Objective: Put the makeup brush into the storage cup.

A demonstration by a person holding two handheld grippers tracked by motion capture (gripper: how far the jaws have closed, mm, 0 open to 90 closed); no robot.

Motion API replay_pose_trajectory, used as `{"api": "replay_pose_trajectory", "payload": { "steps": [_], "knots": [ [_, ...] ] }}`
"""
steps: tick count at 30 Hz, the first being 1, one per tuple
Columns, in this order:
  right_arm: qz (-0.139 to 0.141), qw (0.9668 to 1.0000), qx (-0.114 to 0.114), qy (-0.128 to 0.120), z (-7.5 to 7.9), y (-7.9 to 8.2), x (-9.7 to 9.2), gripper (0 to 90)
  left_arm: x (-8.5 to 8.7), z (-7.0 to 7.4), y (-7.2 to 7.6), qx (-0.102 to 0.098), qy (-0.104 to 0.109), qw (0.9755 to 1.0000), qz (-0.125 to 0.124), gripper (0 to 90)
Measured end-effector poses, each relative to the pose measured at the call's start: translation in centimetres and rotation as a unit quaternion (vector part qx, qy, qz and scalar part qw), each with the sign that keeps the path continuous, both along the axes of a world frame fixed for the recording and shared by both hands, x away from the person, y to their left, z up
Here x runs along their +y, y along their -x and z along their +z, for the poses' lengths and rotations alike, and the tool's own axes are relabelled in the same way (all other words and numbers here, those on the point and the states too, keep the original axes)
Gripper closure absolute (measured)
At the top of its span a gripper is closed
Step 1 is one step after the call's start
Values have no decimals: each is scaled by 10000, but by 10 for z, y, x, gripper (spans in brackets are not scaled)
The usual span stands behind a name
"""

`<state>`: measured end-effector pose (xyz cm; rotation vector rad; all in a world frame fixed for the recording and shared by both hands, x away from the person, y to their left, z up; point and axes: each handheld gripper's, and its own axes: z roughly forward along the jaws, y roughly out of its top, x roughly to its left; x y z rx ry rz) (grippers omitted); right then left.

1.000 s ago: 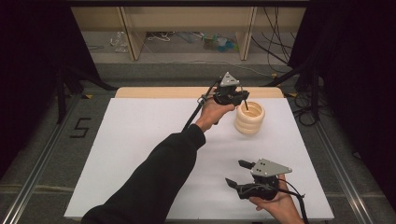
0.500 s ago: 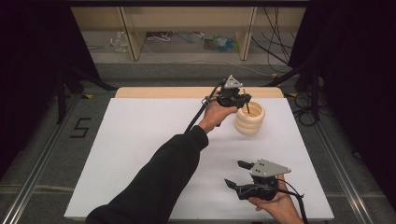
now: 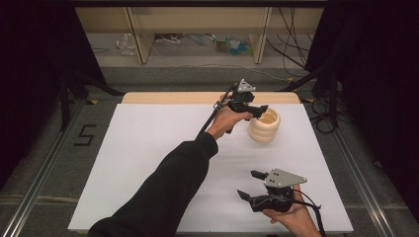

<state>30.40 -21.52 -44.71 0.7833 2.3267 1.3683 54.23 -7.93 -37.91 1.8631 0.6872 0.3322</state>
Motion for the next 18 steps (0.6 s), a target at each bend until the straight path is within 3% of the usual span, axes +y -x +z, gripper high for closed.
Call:
{"api": "replay_pose_trajectory", "payload": {
  "steps": [5,7,13,18],
  "knots": [
    [32,10000,18,16,0,0,0,242,7,8,3,-4,-163,9999,-11,288],
    [32,10000,17,17,0,0,0,242,9,10,4,28,-145,9999,-28,313],
    [-16,10000,14,-17,0,0,-1,241,17,17,8,48,-155,9999,16,271],
    [-14,10000,4,-14,0,0,0,241,26,25,14,-51,-232,9997,-29,244]
  ]
}}
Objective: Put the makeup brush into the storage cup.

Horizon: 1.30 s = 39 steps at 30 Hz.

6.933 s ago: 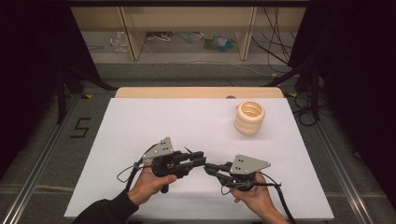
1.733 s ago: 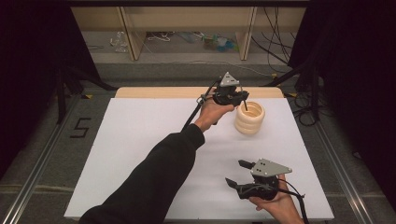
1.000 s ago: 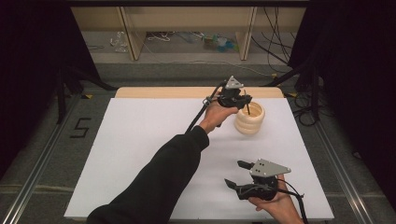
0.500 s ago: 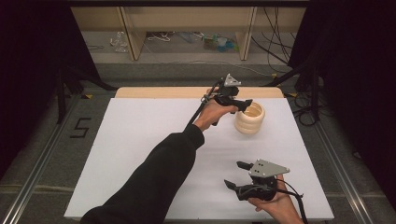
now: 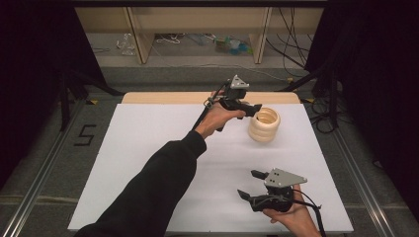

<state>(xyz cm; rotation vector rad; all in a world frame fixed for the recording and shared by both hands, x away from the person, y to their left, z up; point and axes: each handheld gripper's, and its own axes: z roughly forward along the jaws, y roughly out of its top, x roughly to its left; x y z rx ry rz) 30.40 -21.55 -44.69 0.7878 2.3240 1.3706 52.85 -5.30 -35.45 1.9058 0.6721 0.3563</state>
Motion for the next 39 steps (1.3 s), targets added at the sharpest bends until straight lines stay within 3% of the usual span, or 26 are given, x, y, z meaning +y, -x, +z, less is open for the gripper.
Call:
{"api": "replay_pose_trajectory", "payload": {
  "steps": [12,14,17,31,34,39],
  "knots": [
    [-75,9999,32,101,1,0,-2,240,32,9,20,-108,35,9999,-72,240],
    [-61,10000,-5,19,0,-1,-2,240,38,10,24,-127,5,9999,-83,240],
    [-76,10000,-15,16,0,-1,-3,241,47,10,29,-109,123,9998,-96,240],
    [-153,9999,-26,-15,0,-2,-4,242,89,-1,60,-100,288,9994,-165,237],
    [-157,9999,-25,-30,0,-2,-4,240,98,-2,66,-198,345,9991,-136,235],
    [-168,9999,-27,23,0,-3,-5,235,112,-7,74,-196,388,9990,-94,227]
  ]
}}
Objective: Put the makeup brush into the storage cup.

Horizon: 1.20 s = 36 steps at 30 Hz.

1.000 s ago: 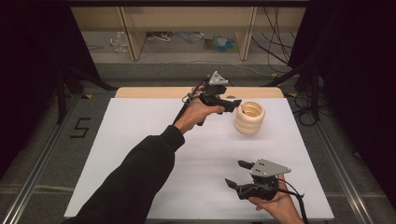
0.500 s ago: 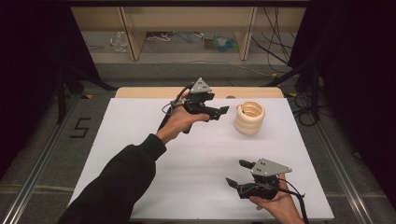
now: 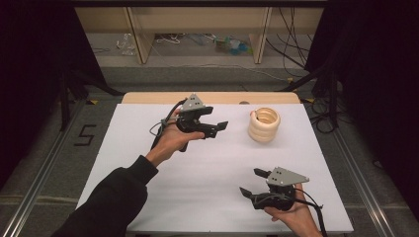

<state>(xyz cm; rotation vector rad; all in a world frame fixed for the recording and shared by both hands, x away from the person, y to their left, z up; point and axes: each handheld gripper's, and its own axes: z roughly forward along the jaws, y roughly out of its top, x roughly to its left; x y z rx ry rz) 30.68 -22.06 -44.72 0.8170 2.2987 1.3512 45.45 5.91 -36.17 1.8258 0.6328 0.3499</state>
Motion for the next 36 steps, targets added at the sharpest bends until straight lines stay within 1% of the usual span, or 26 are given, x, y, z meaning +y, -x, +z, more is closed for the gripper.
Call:
{"api": "replay_pose_trajectory", "payload": {
  "steps": [1,2,4,5,7,9,10,11,14,16,18,20,22,23,24,27,30,31,34,36],
  "knots": [
    [-16,10000,-35,-48,-1,0,0,233,3,-1,2,15,23,10000,5,224],
    [-32,10000,-29,-16,0,0,0,231,8,-2,5,30,45,10000,19,218],
    [-31,10000,-40,-30,0,-1,-1,223,14,-4,9,44,72,10000,40,202],
    [-44,10000,-36,-35,0,-1,-1,218,17,-5,11,19,54,10000,55,200],
    [-96,9999,-9,-54,-1,-1,-1,207,21,-7,15,55,120,9999,53,192],
    [-88,9999,15,-62,-1,-1,-1,201,25,-10,20,48,117,9999,18,186],
    [-107,9999,-3,-75,0,-1,0,199,25,-11,22,39,107,9999,8,180],
    [-118,9999,6,-48,0,-1,0,191,27,-11,24,-16,55,10000,-11,181],
    [-112,9999,-4,-89,0,-1,0,175,32,-13,29,-118,-80,9999,-62,168],
    [-114,9999,-7,-84,0,-1,0,170,36,-13,32,-94,-33,9999,-44,168],
    [-160,9999,-17,-55,1,-1,-1,169,41,-14,34,-141,14,9999,-18,168],
    [-174,9998,-33,-74,1,-1,-1,169,46,-16,35,-136,70,9999,41,168],
    [-189,9998,-41,-63,1,-1,-2,169,51,-18,36,-143,14,9999,69,169],
    [-178,9998,-51,-110,1,-1,-1,168,54,-20,37,-143,3,9999,92,169],
    [-194,9998,-40,-55,1,-1,-2,169,57,-21,38,-133,-9,9999,106,169],
    [-193,9998,-57,-53,2,-1,-1,169,65,-26,40,-113,-4,9998,168,170],
    [-173,9998,-75,-101,1,-1,-1,169,71,-31,43,-65,59,9999,110,171],
    [-176,9998,-80,-96,2,-1,-1,169,73,-33,44,-89,10,9999,107,171],
    [-185,9997,-123,-100,2,-1,-1,170,77,-38,49,-75,34,9999,94,172],
    [-191,9997,-154,-97,2,-1,-2,169,80,-41,53,-122,7,9999,81,174]
  ]
}}
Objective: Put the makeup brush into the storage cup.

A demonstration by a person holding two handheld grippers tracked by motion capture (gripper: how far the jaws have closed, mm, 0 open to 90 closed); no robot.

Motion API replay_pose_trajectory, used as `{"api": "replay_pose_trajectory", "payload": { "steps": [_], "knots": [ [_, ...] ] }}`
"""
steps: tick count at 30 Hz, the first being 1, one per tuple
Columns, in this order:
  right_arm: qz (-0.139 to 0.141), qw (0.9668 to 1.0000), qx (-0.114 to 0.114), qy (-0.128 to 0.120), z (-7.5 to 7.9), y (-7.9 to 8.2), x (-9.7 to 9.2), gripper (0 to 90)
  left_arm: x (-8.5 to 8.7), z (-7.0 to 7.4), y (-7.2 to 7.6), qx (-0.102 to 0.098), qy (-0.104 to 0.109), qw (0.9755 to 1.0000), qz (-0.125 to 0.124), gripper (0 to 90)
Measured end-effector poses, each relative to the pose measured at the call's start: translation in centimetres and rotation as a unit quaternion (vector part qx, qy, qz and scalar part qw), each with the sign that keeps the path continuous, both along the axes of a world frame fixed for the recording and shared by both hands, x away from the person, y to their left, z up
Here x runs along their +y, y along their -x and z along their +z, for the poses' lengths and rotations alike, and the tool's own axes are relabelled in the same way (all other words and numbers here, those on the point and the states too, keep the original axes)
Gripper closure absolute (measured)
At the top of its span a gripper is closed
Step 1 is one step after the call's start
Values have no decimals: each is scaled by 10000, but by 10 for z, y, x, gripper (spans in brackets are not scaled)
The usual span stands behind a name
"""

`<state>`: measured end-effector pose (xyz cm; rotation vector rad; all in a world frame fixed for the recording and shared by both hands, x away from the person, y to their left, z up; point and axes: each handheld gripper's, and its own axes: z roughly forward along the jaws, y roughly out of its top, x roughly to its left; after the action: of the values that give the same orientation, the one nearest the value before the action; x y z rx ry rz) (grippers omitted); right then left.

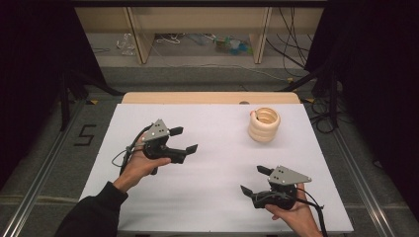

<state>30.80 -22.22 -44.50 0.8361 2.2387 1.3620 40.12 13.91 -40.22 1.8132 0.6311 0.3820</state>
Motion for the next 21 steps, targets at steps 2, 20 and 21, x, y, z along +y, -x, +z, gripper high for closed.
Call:
{"api": "replay_pose_trajectory", "payload": {
  "steps": [2,20,21],
  "knots": [
    [-1,10000,1,-5,0,0,-1,169,4,-2,4,-1,2,10000,-13,174],
    [-30,10000,-35,-17,1,-1,0,171,36,-21,34,-90,155,9997,163,183],
    [-32,10000,-37,-13,1,0,0,171,38,-21,35,-105,114,9997,169,183]
  ]
}}
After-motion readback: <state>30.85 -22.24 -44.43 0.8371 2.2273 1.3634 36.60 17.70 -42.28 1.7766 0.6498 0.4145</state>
